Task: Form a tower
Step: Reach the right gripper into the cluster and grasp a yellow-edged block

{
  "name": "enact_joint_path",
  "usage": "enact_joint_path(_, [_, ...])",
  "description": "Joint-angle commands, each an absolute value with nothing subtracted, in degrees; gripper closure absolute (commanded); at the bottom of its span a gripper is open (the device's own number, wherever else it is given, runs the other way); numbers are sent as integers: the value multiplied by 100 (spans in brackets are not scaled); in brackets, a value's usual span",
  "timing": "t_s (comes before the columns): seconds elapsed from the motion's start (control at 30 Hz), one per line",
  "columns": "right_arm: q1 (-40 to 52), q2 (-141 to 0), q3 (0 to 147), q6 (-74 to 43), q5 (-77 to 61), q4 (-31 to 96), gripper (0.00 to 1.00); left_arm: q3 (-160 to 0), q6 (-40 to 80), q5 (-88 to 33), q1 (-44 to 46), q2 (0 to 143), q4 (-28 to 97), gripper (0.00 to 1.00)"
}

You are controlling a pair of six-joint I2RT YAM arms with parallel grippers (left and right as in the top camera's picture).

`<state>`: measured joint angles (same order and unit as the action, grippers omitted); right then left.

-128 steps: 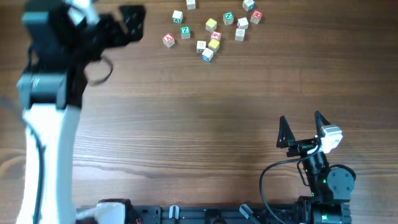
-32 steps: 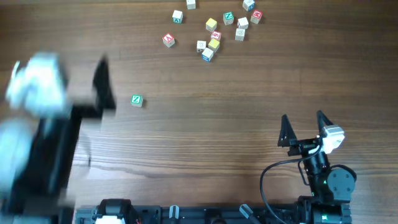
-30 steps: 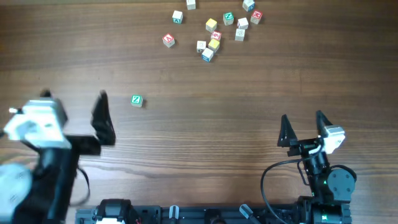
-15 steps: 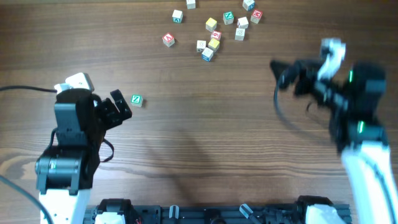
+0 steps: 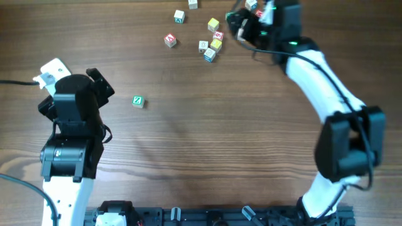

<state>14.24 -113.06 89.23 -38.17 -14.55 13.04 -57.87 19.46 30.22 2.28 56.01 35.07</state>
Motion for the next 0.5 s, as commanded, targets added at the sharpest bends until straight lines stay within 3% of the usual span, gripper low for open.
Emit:
enact_joint_path(0.0, [1778,-12398,10084,-4123,5,1890,3,-5776,1997,3140,233,5885,3496,0])
enact_joint_path(0.17, [1988,-13644,11351,-4445,443,2355,9,-5776,1997,3138,233,6353,3743,0])
enact_joint_path(0.47, [2383,-14398,11402,-4971,454,1776,14,-5776,1997,3135,233,6838,3905,0])
